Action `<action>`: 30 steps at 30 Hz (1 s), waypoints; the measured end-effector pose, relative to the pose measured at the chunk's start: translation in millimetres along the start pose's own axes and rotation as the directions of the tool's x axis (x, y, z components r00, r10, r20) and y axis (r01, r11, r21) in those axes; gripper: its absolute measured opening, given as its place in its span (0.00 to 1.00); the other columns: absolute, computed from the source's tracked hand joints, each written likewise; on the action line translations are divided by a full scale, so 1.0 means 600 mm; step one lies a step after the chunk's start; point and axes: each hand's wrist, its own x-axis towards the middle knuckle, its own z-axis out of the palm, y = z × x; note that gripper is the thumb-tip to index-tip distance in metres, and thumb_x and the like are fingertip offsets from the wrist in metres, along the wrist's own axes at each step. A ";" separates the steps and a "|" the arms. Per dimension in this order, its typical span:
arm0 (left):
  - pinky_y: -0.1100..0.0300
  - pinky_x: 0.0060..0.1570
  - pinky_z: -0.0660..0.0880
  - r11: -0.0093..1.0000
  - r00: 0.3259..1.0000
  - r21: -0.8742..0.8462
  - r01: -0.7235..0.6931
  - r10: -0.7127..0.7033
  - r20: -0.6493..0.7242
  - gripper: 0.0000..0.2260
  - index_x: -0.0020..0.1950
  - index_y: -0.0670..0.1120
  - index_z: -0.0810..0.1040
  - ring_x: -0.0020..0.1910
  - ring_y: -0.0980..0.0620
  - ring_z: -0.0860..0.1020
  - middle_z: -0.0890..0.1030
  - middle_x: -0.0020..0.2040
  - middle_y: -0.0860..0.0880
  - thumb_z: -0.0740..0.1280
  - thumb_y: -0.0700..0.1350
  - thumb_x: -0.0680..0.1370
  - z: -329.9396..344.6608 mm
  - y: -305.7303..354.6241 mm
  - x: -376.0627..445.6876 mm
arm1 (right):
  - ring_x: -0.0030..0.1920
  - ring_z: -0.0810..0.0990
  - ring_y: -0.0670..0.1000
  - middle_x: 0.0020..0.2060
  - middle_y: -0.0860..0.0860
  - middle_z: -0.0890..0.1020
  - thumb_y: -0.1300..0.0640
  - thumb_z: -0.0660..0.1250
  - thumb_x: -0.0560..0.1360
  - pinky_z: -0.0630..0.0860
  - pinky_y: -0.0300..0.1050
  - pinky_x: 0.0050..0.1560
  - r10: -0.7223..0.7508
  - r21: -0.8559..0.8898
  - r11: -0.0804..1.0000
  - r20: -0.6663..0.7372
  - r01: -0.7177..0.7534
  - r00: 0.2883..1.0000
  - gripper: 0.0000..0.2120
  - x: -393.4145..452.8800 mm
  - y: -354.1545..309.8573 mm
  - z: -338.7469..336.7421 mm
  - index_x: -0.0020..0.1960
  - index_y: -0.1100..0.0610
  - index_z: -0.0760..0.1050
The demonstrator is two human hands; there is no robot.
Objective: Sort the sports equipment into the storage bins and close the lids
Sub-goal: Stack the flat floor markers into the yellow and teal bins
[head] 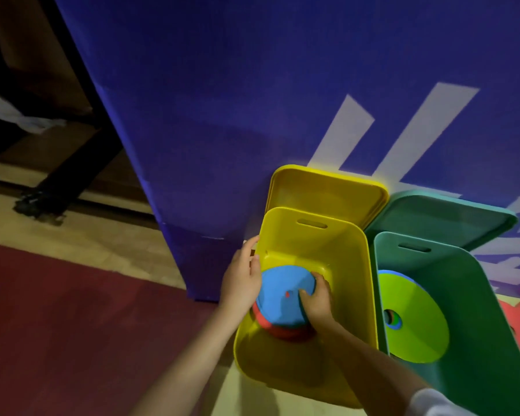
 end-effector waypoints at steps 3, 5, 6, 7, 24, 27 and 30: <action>0.55 0.54 0.72 0.999 1.000 -0.033 0.008 -0.009 -0.027 0.18 0.70 0.52 0.69 0.56 0.54 0.74 0.75 0.62 0.50 0.57 0.41 0.81 0.006 0.002 -0.001 | 0.61 0.70 0.61 0.59 0.58 0.71 0.53 0.68 0.72 0.70 0.51 0.59 0.001 -0.277 0.961 0.022 0.005 1.000 0.24 0.010 0.026 0.018 0.67 0.56 0.69; 0.56 0.54 0.71 0.999 0.999 -0.050 0.015 -0.016 -0.034 0.18 0.70 0.52 0.69 0.56 0.55 0.74 0.75 0.61 0.51 0.57 0.41 0.81 0.007 0.003 -0.002 | 0.62 0.69 0.60 0.59 0.58 0.70 0.49 0.67 0.73 0.68 0.50 0.59 -0.007 -0.379 0.925 0.033 0.019 0.999 0.25 0.016 0.033 0.018 0.69 0.53 0.67; 0.55 0.54 0.72 0.998 0.999 -0.053 0.015 -0.017 -0.035 0.18 0.70 0.53 0.69 0.55 0.56 0.74 0.75 0.61 0.51 0.57 0.41 0.81 0.007 0.003 -0.002 | 0.63 0.68 0.60 0.60 0.58 0.70 0.48 0.66 0.74 0.68 0.50 0.60 0.000 -0.392 0.920 0.062 0.025 0.998 0.26 0.019 0.033 0.015 0.70 0.52 0.66; 0.54 0.54 0.72 0.999 0.999 -0.050 0.015 -0.017 -0.032 0.18 0.70 0.53 0.69 0.54 0.56 0.74 0.75 0.61 0.51 0.57 0.42 0.81 0.006 0.003 -0.002 | 0.63 0.68 0.61 0.60 0.58 0.70 0.47 0.65 0.75 0.68 0.50 0.61 0.006 -0.404 0.914 0.092 0.032 0.996 0.26 0.023 0.034 0.012 0.71 0.52 0.65; 0.51 0.61 0.69 0.904 0.954 0.306 -0.298 0.274 0.120 0.16 0.64 0.44 0.75 0.60 0.42 0.73 0.75 0.60 0.41 0.66 0.47 0.77 0.065 0.184 -0.087 | 0.38 0.78 0.43 0.40 0.54 0.79 0.64 0.62 0.78 0.74 0.34 0.39 -0.314 0.454 0.815 -0.178 0.361 0.933 0.10 -0.153 -0.032 -0.339 0.58 0.57 0.75; 0.53 0.59 0.73 0.924 0.912 0.104 -0.367 0.335 0.237 0.13 0.61 0.45 0.77 0.57 0.45 0.76 0.76 0.57 0.43 0.66 0.40 0.76 0.159 0.258 -0.144 | 0.29 0.75 0.40 0.35 0.52 0.79 0.65 0.59 0.78 0.71 0.34 0.31 -0.164 0.519 0.795 -0.317 0.315 0.934 0.10 -0.165 0.051 -0.424 0.56 0.59 0.75; 0.59 0.54 0.73 0.927 0.866 0.003 -0.376 0.350 0.358 0.13 0.59 0.47 0.78 0.52 0.49 0.78 0.77 0.56 0.46 0.64 0.38 0.76 0.259 0.317 -0.203 | 0.29 0.75 0.41 0.35 0.52 0.79 0.63 0.59 0.79 0.71 0.36 0.33 -0.054 0.520 0.812 -0.388 0.267 0.920 0.08 -0.171 0.153 -0.495 0.55 0.56 0.75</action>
